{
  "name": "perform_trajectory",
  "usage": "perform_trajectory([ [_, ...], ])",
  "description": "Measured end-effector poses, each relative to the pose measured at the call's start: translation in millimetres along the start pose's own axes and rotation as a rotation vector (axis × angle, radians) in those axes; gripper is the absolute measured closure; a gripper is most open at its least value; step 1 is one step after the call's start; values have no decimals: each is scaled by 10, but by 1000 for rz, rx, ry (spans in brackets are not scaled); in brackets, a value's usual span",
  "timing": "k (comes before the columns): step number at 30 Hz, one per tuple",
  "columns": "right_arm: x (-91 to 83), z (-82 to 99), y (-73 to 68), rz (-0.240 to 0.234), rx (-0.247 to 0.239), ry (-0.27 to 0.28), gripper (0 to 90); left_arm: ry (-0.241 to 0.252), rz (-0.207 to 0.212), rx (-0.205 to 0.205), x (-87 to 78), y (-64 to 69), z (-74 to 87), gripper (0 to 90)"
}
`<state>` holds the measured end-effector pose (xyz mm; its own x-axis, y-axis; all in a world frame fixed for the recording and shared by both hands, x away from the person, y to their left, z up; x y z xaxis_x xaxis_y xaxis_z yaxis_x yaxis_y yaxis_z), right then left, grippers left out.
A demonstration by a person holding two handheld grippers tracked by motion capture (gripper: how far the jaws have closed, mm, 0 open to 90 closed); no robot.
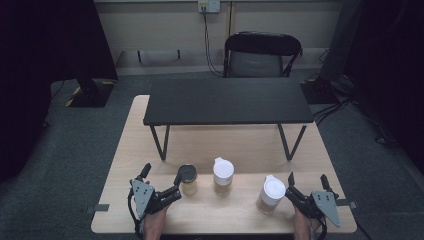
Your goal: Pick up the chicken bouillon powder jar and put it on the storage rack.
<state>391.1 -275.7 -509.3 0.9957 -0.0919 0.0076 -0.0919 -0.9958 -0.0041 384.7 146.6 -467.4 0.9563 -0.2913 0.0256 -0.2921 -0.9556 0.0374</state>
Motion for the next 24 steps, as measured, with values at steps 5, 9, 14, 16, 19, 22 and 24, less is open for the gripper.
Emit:
perform_trajectory([
  [5, 0, 0, 0, 1, -1, 0, 8, -4, 29, 17, 27, 100, 23, 7],
  [9, 0, 0, 1, 1, 0, 0, 8, -6, 50, 29, 32, 169, 34, 9],
  [14, -1, -1, 1, 1, 0, 2, 8, -10, 72, 36, 51, 235, 49, 15],
  [16, -2, -1, 1, 2, 1, 2, 9, -13, 79, 40, 60, 260, 57, 22],
  [19, -1, -1, 1, 1, 0, 2, 10, -22, 90, 41, 77, 285, 76, 26],
  [22, -3, -2, 0, 1, 0, 3, 10, -28, 102, 33, 91, 310, 94, 36],
  [24, -2, -1, 0, 1, 0, 2, 11, -41, 109, 34, 108, 331, 121, 42],
])
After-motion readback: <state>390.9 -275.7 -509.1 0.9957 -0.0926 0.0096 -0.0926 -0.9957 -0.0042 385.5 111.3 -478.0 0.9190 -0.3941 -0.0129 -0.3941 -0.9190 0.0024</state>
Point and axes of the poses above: each handheld gripper's, and its own axes: x roughly forward along the jaws, z roughly out of its underside, y roughly to its right, the point moved 10 cm from there along x, roughly forward along the jaws
